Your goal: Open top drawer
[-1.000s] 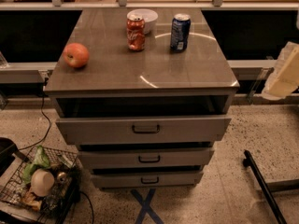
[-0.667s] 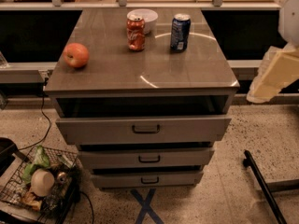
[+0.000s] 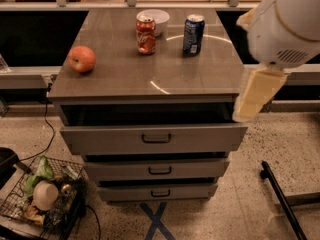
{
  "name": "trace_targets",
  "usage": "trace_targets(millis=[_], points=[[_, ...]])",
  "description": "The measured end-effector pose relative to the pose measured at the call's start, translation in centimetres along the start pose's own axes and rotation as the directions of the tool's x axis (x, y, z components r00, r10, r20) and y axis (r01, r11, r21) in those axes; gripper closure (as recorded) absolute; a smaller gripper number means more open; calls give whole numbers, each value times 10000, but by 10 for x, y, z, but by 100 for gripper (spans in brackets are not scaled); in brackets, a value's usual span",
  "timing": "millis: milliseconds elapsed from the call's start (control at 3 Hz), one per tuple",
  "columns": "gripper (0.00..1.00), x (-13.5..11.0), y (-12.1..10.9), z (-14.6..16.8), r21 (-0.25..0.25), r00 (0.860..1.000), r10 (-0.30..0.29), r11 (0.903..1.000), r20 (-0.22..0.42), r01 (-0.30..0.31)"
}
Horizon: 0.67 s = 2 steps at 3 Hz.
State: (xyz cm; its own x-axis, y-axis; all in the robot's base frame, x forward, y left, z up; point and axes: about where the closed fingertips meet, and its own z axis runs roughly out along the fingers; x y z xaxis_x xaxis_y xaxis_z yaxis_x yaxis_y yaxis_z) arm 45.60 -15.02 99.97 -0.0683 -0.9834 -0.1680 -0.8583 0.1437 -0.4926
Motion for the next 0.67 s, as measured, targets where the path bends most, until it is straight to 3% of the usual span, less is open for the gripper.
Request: trace_targets(millis=[333, 667], points=[[0, -5, 11, 20, -850, 9991, -420, 9955, -66, 413], [0, 9, 30, 43, -1516, 9970, -400, 9880, -662, 296]])
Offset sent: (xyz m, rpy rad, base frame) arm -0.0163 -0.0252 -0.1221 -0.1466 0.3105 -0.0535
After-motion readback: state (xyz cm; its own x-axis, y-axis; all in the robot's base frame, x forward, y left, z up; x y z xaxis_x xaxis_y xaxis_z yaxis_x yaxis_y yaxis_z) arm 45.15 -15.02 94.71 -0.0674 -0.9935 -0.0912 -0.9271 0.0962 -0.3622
